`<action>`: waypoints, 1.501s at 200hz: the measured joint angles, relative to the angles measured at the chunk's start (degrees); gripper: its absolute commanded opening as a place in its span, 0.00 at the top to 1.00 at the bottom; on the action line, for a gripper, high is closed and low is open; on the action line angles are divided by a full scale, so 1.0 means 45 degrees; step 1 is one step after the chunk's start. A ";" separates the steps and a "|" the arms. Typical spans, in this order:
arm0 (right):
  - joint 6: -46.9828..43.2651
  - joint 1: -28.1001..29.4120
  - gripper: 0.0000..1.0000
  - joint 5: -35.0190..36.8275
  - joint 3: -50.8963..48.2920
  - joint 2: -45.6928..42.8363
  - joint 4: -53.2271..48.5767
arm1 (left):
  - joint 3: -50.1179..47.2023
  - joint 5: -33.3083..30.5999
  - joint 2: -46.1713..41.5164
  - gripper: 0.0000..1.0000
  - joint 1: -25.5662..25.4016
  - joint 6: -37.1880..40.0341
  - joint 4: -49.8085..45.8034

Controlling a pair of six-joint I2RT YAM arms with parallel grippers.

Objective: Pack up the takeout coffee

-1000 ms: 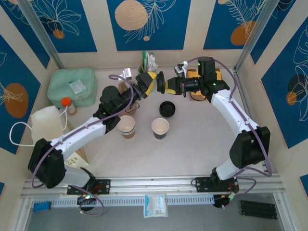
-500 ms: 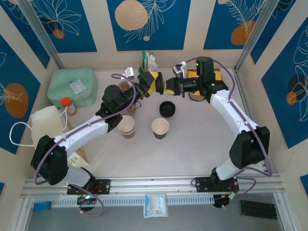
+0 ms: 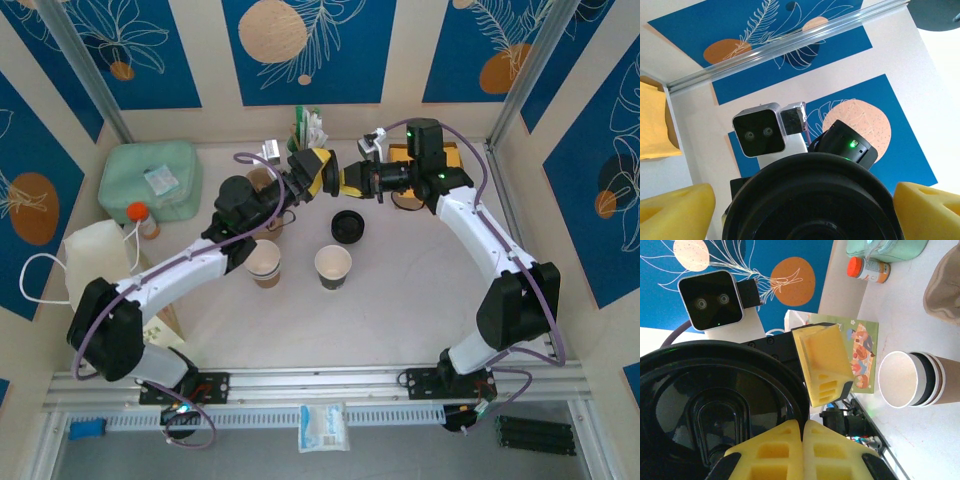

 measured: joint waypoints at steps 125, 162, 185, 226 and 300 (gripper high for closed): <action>0.0019 -0.0005 1.00 0.0053 0.0005 0.0034 -0.0010 | 0.0005 0.0005 0.0238 0.27 0.0000 -0.0282 0.0549; 0.0024 0.0000 1.00 0.0058 0.0005 0.0044 -0.0024 | 0.0000 -0.0053 0.0238 0.31 0.0015 -0.0287 0.0651; 0.0024 0.0000 0.99 0.0058 0.0005 0.0044 -0.0029 | 0.0000 -0.0058 0.0238 0.32 0.0015 -0.0287 0.0661; 0.0019 0.0000 0.97 0.0063 0.0005 0.0044 -0.0068 | 0.0000 -0.0058 0.0238 0.34 0.0015 -0.0282 0.0661; 0.0010 0.0058 1.00 0.0068 0.0019 0.0044 -0.0068 | -0.0015 -0.0015 0.0238 0.33 0.0005 -0.0272 0.0651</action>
